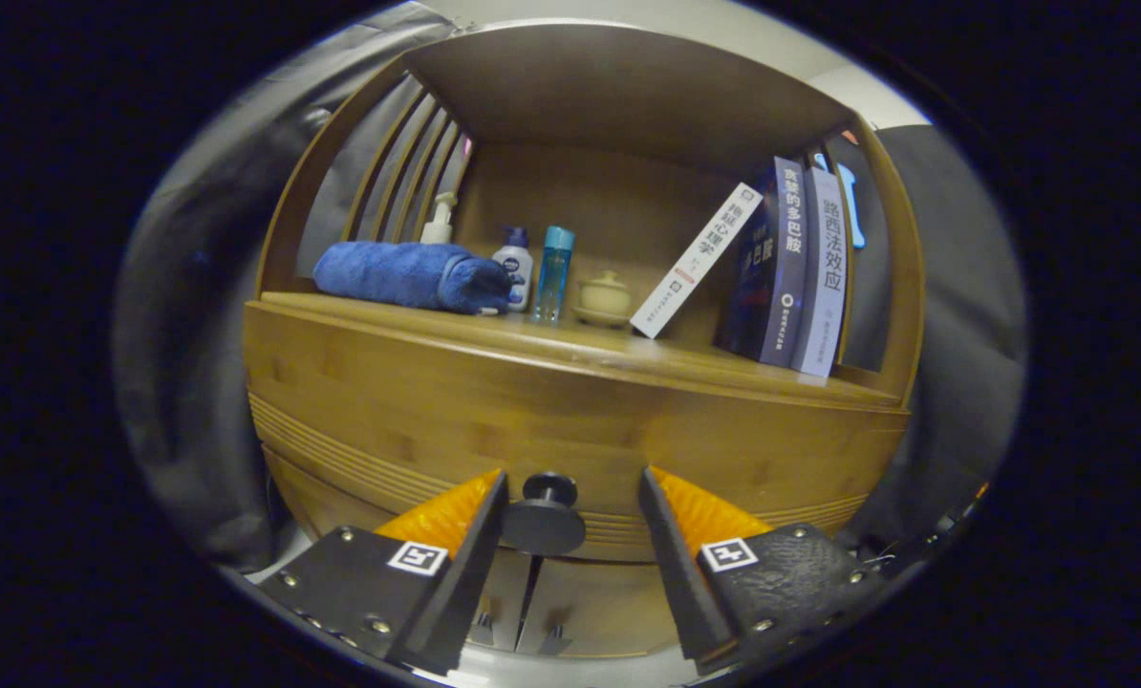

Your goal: Pull open the drawer, take out the items inside it, and place them on the countertop above the cabinet.

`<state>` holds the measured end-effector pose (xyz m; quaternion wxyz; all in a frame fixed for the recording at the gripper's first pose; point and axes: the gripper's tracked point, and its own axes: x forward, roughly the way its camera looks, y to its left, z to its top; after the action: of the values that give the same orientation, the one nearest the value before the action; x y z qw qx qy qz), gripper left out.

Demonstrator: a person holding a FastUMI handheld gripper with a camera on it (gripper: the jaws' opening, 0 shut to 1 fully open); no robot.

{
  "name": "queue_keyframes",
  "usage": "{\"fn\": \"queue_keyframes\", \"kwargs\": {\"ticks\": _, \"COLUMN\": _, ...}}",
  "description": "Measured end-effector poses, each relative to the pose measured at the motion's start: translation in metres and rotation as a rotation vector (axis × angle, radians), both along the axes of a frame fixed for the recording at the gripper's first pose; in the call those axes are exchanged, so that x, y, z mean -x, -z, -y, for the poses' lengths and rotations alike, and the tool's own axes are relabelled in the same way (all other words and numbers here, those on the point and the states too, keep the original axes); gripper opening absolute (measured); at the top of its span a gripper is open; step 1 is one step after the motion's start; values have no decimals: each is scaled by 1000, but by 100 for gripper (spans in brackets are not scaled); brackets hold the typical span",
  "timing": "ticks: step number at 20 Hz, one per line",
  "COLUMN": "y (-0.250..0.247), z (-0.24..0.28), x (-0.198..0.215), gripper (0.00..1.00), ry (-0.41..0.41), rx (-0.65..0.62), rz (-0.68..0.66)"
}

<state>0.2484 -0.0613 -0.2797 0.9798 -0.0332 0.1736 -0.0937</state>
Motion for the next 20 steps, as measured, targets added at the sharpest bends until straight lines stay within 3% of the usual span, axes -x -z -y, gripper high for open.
{"fn": "queue_keyframes", "kwargs": {"ticks": 1, "y": 5, "z": -11, "x": -4, "gripper": 81, "ry": -27, "rx": -33, "rz": -13}}
{"fn": "queue_keyframes", "kwargs": {"ticks": 4, "y": 6, "z": -6, "x": -1, "gripper": 39, "ry": 57, "rx": -47, "rz": -15}}
{"fn": "queue_keyframes", "kwargs": {"ticks": 9, "y": 7, "z": -8, "x": 7, "gripper": 30, "ry": 79, "rx": -100, "rz": -54}}
{"fn": "queue_keyframes", "kwargs": {"ticks": 10, "y": 3, "z": -8, "x": 17, "gripper": 24, "ry": 73, "rx": -94, "rz": -53}}
{"fn": "queue_keyframes", "kwargs": {"ticks": 20, "y": -27, "z": -30, "x": 129, "gripper": 23, "ry": 22, "rx": -110, "rz": -59}}
